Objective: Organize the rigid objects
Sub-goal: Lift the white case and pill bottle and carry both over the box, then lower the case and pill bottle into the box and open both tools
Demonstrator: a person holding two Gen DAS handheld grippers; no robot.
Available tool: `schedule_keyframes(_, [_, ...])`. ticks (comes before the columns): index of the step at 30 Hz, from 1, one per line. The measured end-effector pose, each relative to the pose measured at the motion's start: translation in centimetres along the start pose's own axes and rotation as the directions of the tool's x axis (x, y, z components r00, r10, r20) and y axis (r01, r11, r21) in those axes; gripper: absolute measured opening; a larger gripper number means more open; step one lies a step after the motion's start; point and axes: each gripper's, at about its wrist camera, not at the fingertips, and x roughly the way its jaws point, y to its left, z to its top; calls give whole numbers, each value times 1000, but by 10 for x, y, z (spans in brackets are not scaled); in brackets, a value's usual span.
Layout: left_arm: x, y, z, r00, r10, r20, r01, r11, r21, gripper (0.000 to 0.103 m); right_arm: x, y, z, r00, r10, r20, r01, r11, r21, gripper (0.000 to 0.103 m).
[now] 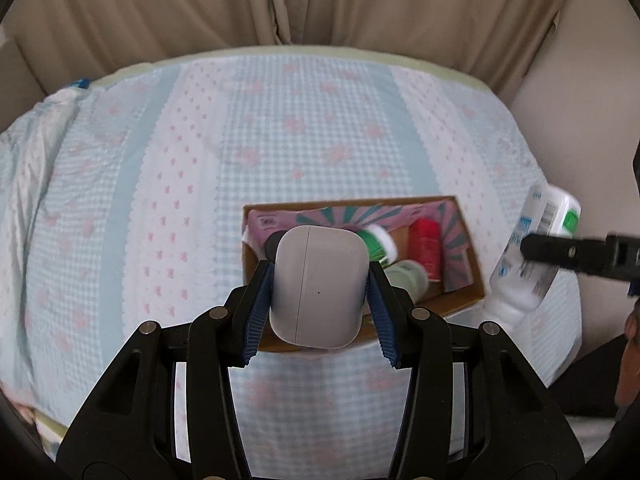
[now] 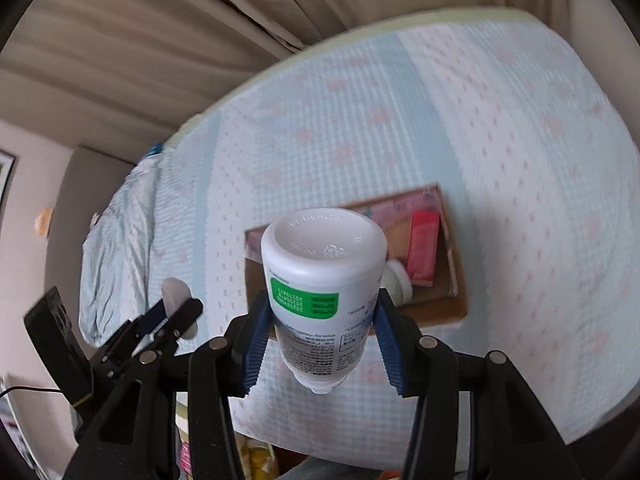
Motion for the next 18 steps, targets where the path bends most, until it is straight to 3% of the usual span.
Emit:
schedule_keyframes(10, [95,24,2,995,-14,-96,18,999,42,43,101,-15,-8,998,-14,-68,23,989,146,46])
schedule_keyframes(16, [127,27,-13,988,-22,-153,36,996,86,43,143,-25,-10,994,-21,-106,42,979,198,46])
schedule_keyframes(18, [130,27,-18,986,-55,-160,71,993,94,43,149,-28,-9,994,-22,-110,45,976,211,46])
